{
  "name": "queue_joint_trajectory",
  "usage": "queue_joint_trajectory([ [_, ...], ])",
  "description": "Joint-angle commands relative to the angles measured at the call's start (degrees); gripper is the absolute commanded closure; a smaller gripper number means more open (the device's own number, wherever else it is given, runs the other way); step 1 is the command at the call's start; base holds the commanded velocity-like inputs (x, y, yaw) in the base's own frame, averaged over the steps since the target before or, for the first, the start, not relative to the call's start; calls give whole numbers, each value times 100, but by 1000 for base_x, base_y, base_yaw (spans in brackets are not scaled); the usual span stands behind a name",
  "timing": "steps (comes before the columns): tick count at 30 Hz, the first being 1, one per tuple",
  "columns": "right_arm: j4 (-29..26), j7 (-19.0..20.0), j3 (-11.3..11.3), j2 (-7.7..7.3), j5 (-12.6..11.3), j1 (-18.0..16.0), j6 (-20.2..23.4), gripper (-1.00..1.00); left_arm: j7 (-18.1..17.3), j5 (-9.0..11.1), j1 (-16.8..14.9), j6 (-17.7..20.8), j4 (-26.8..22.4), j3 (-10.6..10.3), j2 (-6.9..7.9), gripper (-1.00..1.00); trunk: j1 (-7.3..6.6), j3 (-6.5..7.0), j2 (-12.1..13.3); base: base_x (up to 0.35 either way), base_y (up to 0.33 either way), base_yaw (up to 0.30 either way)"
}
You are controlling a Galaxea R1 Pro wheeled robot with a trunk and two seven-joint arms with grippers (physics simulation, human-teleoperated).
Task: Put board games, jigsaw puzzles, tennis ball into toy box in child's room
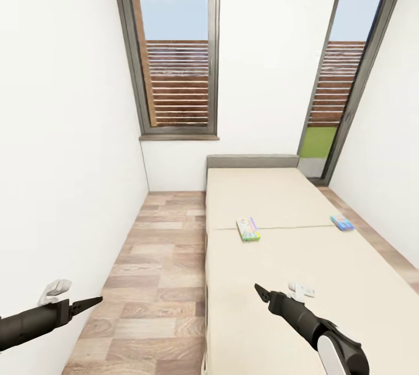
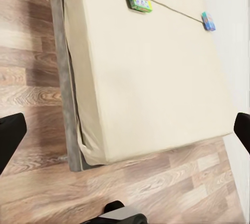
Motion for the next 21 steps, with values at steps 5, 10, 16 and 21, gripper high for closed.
queue_joint_trajectory([
  [5,12,17,-9,1,-16,-6,35,-100,-24,2,-4,56,-2,7,1,-100,5,-1,-13,73,59,-278],
  [10,17,17,-7,1,-16,-6,35,-100,-25,5,-4,55,-2,7,0,-100,5,11,-13,72,140,-278],
  [16,19,17,-9,1,-16,-6,35,-100,-26,9,-3,55,-2,7,0,-100,5,25,-13,94,126,-278],
  [21,20,17,-7,1,-16,-6,35,-100,-27,10,-5,55,-2,7,0,-100,5,37,-13,40,47,-278],
])
